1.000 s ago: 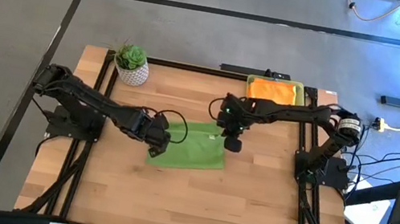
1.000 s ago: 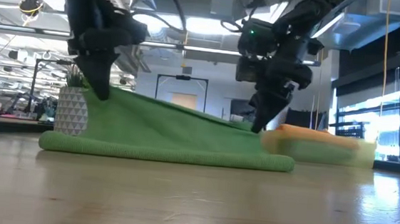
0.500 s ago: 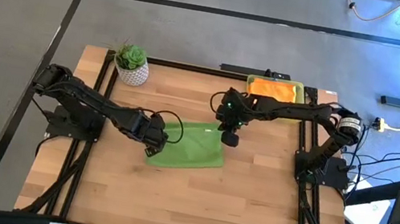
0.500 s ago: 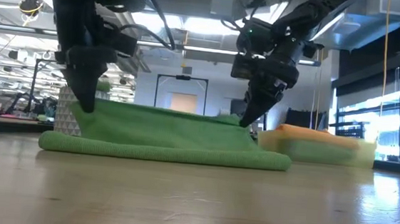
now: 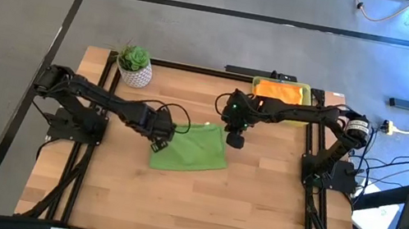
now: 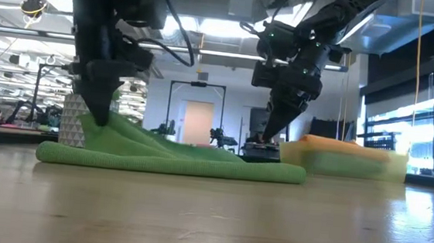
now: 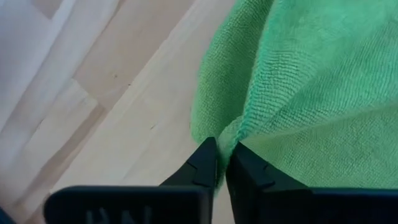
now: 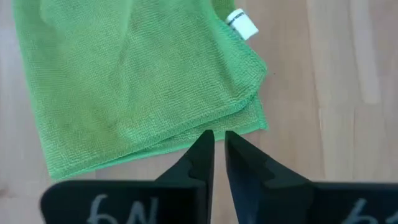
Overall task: Fold microfiber towels
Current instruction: Fold the green microfiber towel
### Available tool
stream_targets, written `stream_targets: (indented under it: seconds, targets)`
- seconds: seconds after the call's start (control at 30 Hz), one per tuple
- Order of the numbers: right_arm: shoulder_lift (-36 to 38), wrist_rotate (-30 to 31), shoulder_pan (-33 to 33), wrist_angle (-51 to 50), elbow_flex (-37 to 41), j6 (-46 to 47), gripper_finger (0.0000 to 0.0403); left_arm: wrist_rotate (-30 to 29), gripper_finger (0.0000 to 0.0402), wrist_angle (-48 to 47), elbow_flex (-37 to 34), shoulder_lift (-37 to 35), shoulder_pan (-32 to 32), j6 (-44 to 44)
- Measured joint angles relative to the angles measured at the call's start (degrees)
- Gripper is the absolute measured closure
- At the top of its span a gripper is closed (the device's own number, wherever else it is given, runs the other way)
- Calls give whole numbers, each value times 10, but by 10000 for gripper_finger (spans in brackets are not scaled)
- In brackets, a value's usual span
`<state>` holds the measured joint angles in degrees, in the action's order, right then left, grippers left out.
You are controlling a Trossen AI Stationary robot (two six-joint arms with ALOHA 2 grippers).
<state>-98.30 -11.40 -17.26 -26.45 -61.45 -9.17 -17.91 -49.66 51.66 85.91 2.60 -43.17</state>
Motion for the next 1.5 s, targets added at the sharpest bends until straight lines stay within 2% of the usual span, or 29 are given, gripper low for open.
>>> stream_targets:
  seconds: [0.13, 0.27, 0.37, 0.43, 0.53, 0.67, 0.83, 0.9, 1.03, 1.2, 1.27, 1.37, 1.5]
  targets:
    - [0, 0, 0, -1, 0, 5, 360, 22, 355, 13, 0, 0, -24, 25]
    - [0, -15, 3, -3, 0, 50, 360, 50, 344, 10, 1, 0, -44, 29]
    - [0, -61, 13, -3, 0, 77, 360, 94, 344, -24, 17, -3, -55, 29]
    - [0, -93, 26, -1, 0, 75, 360, 103, 346, -55, 32, -5, -52, 21]
    - [0, -97, 53, 16, 0, 52, 363, 105, 348, -103, 55, -18, -39, 8]
    - [0, -47, 80, 81, 0, 17, 373, 105, 348, -108, 78, -39, -2, -85]
    - [-39, -28, 77, 169, -1, 33, 397, 64, 349, -10, 82, -44, 87, -203]
    - [-66, -25, 70, 187, -1, 42, 394, 35, 349, 31, 81, -28, 117, -230]
    - [-102, 0, 58, 204, -1, 42, 384, -4, 349, 36, 80, 12, 141, -257]
    - [-113, 28, 40, 208, 0, 41, 389, -10, 349, 40, 79, 83, 141, -269]
    - [-115, 28, 31, 198, -1, 43, 395, 4, 349, 35, 79, 117, 141, -268]
    - [-115, 28, 21, 163, 0, 45, 399, 62, 349, 30, 79, 168, 141, -268]
    - [-109, 23, 13, 94, -2, 42, 389, 96, 349, 26, 85, 196, 146, -268]
